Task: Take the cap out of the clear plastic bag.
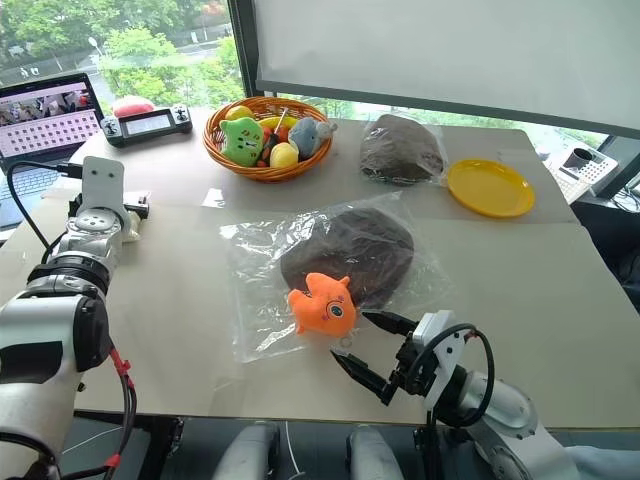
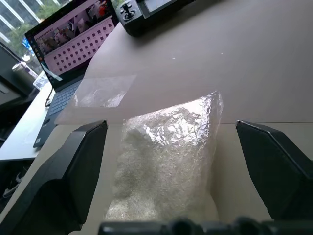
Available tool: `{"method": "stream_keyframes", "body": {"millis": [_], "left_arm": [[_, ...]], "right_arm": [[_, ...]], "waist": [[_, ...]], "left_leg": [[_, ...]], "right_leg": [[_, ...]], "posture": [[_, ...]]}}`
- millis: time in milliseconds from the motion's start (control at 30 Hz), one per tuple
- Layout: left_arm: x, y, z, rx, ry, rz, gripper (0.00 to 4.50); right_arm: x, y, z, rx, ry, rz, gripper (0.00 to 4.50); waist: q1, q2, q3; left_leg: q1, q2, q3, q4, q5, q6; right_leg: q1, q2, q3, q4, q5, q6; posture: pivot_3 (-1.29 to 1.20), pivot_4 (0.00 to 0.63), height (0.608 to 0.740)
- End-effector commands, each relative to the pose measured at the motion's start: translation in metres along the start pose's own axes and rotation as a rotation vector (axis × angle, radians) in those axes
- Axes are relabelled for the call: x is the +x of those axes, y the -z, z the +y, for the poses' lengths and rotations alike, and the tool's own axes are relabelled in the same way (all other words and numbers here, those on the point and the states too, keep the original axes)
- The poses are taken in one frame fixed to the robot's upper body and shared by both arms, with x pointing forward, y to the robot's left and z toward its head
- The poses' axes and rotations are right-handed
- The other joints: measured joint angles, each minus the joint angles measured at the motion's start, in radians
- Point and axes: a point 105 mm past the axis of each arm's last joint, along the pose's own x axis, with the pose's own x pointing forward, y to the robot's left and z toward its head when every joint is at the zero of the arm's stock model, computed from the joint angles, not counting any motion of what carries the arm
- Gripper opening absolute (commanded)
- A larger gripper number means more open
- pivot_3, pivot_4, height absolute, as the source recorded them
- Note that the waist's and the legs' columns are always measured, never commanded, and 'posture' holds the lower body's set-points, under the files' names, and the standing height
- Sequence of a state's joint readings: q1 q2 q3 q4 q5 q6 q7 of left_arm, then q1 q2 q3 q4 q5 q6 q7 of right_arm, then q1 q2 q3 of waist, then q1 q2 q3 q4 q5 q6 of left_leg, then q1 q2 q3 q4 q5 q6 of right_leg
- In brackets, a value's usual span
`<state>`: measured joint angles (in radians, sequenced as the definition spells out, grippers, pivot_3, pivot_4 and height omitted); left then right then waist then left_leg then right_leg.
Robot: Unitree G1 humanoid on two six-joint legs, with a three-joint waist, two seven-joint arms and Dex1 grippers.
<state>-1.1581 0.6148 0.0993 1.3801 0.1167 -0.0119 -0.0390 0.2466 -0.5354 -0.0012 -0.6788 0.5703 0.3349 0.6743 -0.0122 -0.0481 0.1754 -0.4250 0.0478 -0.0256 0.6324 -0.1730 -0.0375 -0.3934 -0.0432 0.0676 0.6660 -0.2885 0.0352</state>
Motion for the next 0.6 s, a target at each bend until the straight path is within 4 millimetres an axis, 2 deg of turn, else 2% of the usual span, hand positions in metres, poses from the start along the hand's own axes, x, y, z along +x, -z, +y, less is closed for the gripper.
{"method": "stream_keyframes", "body": {"millis": [33, 100, 167, 267, 400, 500, 600], "left_arm": [[-0.014, -0.077, -0.059, -0.066, 0.399, -0.326, 4.48], [-0.040, -0.094, -0.100, -0.131, 0.762, -0.437, 4.48], [-0.078, -0.093, -0.128, -0.115, 1.167, -0.500, 4.48], [-0.124, -0.076, -0.128, -0.043, 1.529, -0.465, 4.48], [-0.156, -0.047, -0.119, 0.109, 1.673, -0.338, 4.48], [-0.171, -0.042, -0.124, 0.175, 1.698, -0.332, 4.48], [-0.191, -0.038, -0.136, 0.235, 1.764, -0.341, 4.48]], "right_arm": [[0.004, -0.007, 0.000, -0.030, -0.012, -0.026, 4.50], [0.005, -0.005, -0.002, -0.030, -0.014, -0.015, 4.50], [0.005, -0.004, -0.003, -0.032, -0.015, -0.006, 4.50], [0.004, -0.002, -0.006, -0.031, -0.008, 0.004, 4.50], [0.005, 0.001, -0.006, -0.024, -0.007, 0.009, 4.50], [0.006, 0.003, -0.008, -0.018, -0.006, 0.010, 4.50], [0.006, 0.004, -0.010, -0.019, -0.001, 0.011, 4.50]], "waist": [[0.007, 0.000, 0.000], [0.016, 0.000, 0.000], [0.014, 0.000, 0.000], [-0.014, 0.002, 0.000], [-0.057, 0.002, 0.000], [-0.050, 0.002, 0.000], [-0.024, 0.002, 0.000]], "left_leg": [[0.000, 0.000, 0.000, 0.000, 0.000, 0.000], [0.000, 0.000, 0.000, 0.001, 0.001, -0.001], [0.000, 0.000, 0.000, 0.001, 0.001, -0.001], [0.001, 0.000, 0.000, -0.001, 0.001, -0.001], [0.004, 0.002, 0.000, -0.004, 0.001, -0.001], [0.006, 0.002, -0.001, -0.003, 0.001, -0.001], [0.009, 0.002, 0.000, 0.001, 0.001, -0.001]], "right_leg": [[0.000, 0.000, 0.000, 0.000, 0.000, 0.000], [0.002, 0.000, -0.001, -0.001, 0.001, -0.002], [0.002, 0.000, -0.001, -0.001, 0.001, -0.002], [0.002, 0.000, 0.000, -0.001, 0.002, -0.005], [0.002, 0.002, 0.002, 0.003, 0.002, -0.007], [0.002, 0.002, 0.002, 0.007, 0.001, -0.007], [0.006, 0.002, 0.002, 0.007, -0.003, 0.000]], "posture": [[0.00, 0.150, 0.740], [0.00, 0.150, 0.740], [0.00, 0.150, 0.740], [0.00, 0.150, 0.740], [0.00, 0.150, 0.740], [0.00, 0.150, 0.740], [0.00, 0.150, 0.740]]}}
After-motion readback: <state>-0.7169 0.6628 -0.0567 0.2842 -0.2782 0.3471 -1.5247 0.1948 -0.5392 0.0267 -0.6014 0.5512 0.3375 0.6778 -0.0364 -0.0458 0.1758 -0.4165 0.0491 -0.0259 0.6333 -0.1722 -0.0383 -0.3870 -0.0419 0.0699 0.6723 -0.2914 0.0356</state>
